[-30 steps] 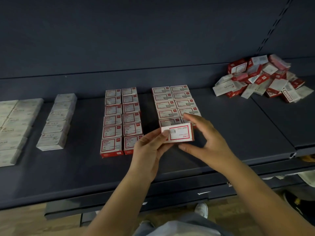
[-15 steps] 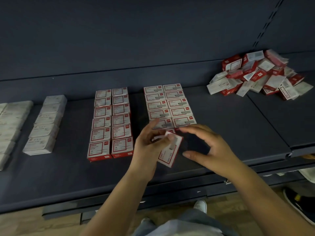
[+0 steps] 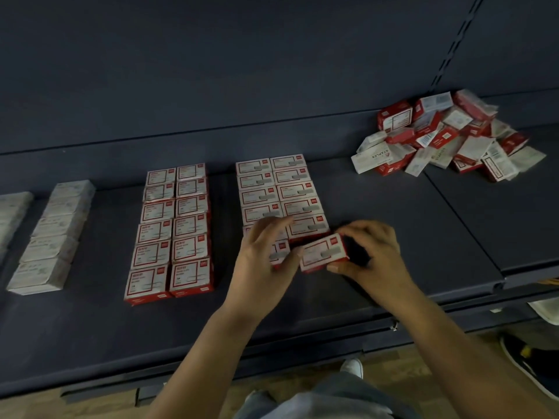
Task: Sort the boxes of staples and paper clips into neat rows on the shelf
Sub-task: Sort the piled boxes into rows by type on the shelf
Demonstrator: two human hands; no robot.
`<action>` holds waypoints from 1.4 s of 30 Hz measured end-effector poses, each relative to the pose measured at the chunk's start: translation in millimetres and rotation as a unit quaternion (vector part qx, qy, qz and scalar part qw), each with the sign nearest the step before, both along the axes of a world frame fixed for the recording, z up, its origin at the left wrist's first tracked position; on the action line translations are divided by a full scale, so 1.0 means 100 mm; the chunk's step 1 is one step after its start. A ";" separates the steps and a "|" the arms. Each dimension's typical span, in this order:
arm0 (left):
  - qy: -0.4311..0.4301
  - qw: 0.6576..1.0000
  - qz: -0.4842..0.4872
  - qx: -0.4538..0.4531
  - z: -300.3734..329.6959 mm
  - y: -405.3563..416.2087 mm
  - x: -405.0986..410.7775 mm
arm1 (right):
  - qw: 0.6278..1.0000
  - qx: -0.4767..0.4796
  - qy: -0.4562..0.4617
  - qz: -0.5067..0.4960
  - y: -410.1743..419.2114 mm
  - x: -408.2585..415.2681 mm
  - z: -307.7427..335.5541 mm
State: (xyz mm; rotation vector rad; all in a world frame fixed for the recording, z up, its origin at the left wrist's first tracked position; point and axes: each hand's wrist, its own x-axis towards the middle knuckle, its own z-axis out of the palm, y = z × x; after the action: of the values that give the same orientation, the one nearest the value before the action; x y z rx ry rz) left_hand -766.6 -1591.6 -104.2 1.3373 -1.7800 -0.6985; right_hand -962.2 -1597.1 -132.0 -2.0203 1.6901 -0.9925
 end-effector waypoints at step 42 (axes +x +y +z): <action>-0.260 0.963 0.045 0.056 0.06 -0.48 -0.68 | 0.986 0.079 0.121 -0.078 -1.57 -0.80 0.39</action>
State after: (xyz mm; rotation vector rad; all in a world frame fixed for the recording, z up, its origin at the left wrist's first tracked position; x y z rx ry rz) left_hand -834.4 -1639.8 -98.1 1.7887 -2.0866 -0.4223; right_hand -1042.0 -1753.8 -92.6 -1.9944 2.0108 -0.6525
